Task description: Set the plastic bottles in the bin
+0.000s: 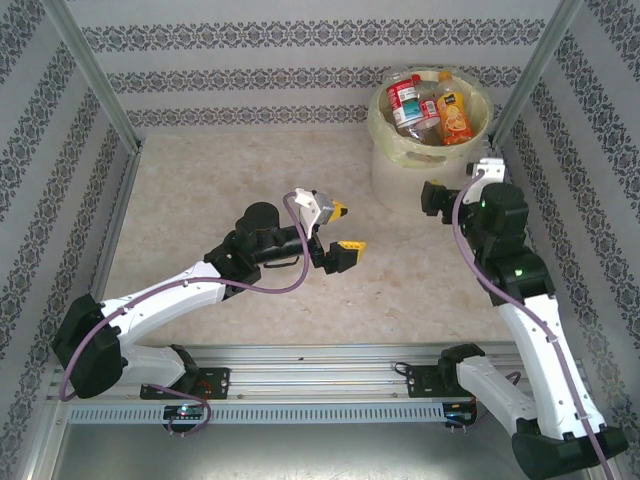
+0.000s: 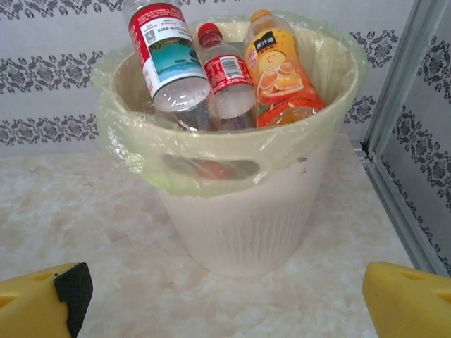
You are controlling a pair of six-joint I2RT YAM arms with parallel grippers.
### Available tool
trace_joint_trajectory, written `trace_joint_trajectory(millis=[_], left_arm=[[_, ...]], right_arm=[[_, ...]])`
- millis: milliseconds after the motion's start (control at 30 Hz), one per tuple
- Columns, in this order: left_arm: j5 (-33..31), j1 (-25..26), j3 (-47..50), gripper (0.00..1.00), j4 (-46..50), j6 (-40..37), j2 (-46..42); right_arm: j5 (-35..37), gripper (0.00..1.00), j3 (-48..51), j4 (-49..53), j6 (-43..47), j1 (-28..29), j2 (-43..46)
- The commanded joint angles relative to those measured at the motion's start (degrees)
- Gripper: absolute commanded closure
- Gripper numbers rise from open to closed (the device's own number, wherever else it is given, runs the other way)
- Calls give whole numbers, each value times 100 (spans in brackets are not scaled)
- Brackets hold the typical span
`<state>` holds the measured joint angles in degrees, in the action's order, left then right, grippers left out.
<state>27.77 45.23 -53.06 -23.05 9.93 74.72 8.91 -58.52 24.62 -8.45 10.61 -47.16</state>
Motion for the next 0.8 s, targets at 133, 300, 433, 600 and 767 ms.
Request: trace_joint_trajectory(millis=[133,300,433,600,767], left_arm=[[-1112,-70,200,0,511,-203,-505],[-2275,-76,423,0,1435,-409,-915],[-3163,-173,746,0,1859,-430,-1370],[-3463,-649,1242,0,2033,-118,-1929],[-3646,-1090,1532,0,2212,-97,-2096]], right_arm=[[-73,2,1096,-935,94,-144,569],[4,2,1570,-1220,177,-200,427],[-37,2,2402,-2155,126,-219,561],[97,2,3107,-2896,143,-244,537],[220,2,3487,-3379,160,-314,175]])
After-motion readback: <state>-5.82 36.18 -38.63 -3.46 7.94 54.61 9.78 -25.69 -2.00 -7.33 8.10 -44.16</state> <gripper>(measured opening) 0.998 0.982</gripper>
